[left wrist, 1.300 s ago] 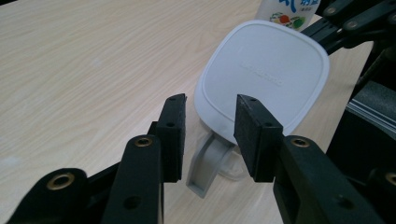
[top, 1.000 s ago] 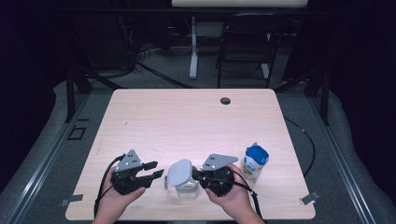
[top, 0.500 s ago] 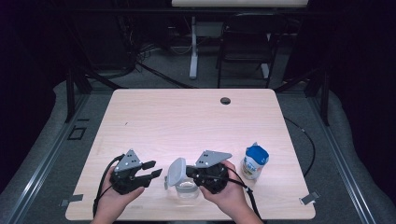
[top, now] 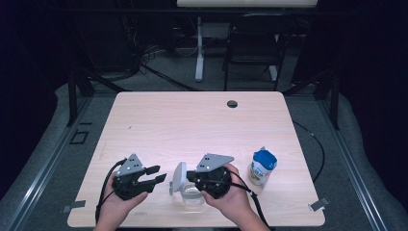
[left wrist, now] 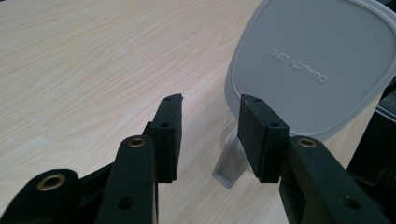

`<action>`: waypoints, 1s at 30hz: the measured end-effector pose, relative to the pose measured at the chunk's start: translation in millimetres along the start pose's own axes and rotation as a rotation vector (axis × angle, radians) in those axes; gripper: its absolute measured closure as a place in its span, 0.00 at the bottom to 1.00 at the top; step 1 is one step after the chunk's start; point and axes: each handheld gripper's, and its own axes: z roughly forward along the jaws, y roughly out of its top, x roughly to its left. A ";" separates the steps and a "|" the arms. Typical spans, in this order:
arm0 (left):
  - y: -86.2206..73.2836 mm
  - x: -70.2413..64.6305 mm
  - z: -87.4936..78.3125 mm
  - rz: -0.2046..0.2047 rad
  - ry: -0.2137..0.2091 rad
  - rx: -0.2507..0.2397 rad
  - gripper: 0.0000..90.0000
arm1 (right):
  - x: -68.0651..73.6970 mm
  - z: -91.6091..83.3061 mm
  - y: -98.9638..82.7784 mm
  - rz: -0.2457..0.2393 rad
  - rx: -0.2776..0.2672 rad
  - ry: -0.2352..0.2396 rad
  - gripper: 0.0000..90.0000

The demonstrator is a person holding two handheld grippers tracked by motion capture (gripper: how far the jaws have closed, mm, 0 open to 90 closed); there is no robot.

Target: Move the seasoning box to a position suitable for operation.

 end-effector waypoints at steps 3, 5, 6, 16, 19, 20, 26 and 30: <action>-0.9 -0.1 1.9 -0.003 -0.004 0.006 0.68 | 1.6 1.3 2.9 -0.006 0.002 0.006 0.99; -1.4 0.1 2.8 -0.005 -0.004 0.010 0.68 | 3.5 2.9 5.0 -0.012 -0.002 0.011 0.99; -1.7 0.2 3.2 -0.007 -0.005 0.010 0.68 | 4.8 3.9 6.1 -0.014 -0.006 0.015 0.99; -3.0 1.8 3.0 -0.007 -0.004 0.009 0.68 | 10.0 8.0 9.9 -0.034 -0.006 0.020 0.98; -3.5 2.2 3.6 -0.009 -0.005 0.009 0.68 | 9.0 6.8 7.8 -0.033 -0.005 0.012 0.96; -3.7 2.6 3.8 -0.009 -0.006 0.010 0.68 | 8.5 5.9 6.9 -0.034 -0.003 0.005 0.96; -5.8 5.6 4.4 -0.029 -0.021 0.006 0.68 | 3.5 -2.5 -2.1 -0.026 -0.010 -0.020 0.92; -6.8 5.3 5.2 -0.026 -0.015 0.006 0.68 | 0.2 -8.4 -9.1 -0.016 -0.012 -0.033 0.87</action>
